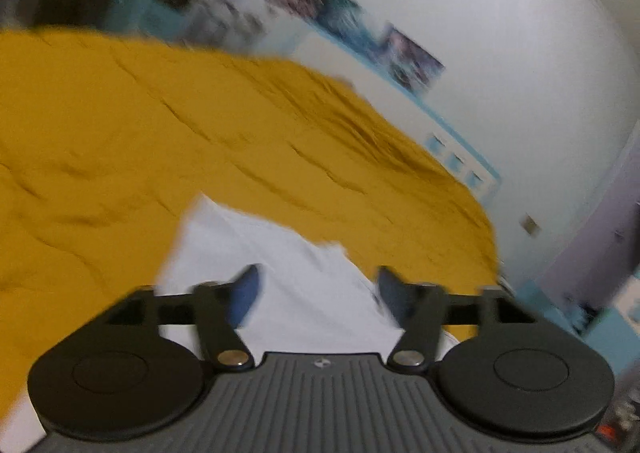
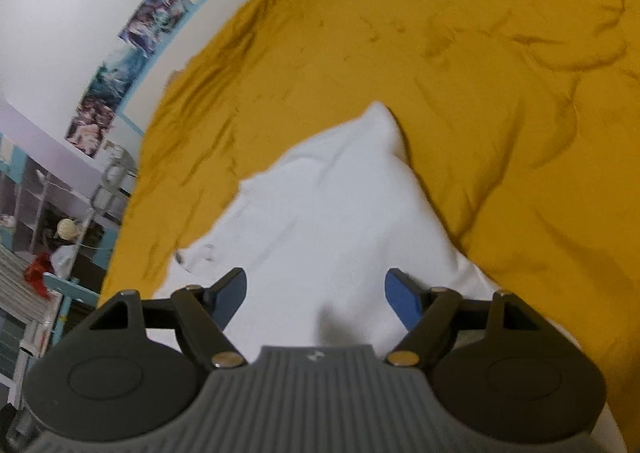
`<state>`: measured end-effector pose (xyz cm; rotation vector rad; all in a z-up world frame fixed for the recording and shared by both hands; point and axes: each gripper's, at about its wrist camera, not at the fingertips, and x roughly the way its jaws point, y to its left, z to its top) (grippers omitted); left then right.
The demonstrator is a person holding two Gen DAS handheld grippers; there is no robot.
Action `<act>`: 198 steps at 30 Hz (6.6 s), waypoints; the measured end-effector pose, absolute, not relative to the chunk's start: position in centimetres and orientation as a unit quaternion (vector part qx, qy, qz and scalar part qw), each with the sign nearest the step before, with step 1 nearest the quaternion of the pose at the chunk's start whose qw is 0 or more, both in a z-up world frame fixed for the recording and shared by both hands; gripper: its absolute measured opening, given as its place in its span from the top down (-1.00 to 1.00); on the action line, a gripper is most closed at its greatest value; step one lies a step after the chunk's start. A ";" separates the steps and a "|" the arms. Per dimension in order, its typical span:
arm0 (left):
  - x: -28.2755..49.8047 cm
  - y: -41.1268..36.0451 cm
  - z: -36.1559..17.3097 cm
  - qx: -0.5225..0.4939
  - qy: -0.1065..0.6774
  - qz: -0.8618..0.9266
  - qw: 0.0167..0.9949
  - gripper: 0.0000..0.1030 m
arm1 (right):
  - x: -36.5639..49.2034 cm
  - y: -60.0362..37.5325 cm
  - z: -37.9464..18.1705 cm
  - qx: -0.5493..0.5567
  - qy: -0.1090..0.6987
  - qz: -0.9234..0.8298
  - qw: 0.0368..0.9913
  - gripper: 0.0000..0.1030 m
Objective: Fold small clothes
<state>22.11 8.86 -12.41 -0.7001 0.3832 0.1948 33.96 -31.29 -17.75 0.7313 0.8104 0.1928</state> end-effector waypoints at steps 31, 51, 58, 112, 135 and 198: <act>2.7 5.6 -3.6 -0.134 0.348 0.045 0.927 -1.00 | 10.3 -40.6 -7.6 0.096 0.386 0.168 0.902 -0.39; -5.1 12.2 -9.5 -0.314 0.485 0.073 0.813 -1.00 | 3.6 -42.2 -12.1 0.216 0.498 0.118 0.831 -0.30; -5.3 11.8 -9.8 -0.392 0.450 0.013 0.802 -0.92 | 3.6 -42.2 -12.3 0.236 0.504 0.125 0.821 -0.30; 21.6 19.2 -6.3 -0.392 0.327 -0.109 0.853 0.92 | 30.7 -38.5 -5.3 0.328 0.361 0.151 0.860 0.96; 28.9 21.6 -6.4 -0.271 0.314 -0.016 0.910 0.36 | 42.7 -36.9 -10.5 0.271 0.320 0.075 0.905 -0.11; 2.1 16.0 -21.0 -0.565 0.335 -0.007 0.754 0.77 | 12.1 -42.4 -18.3 0.541 0.437 0.053 0.716 0.94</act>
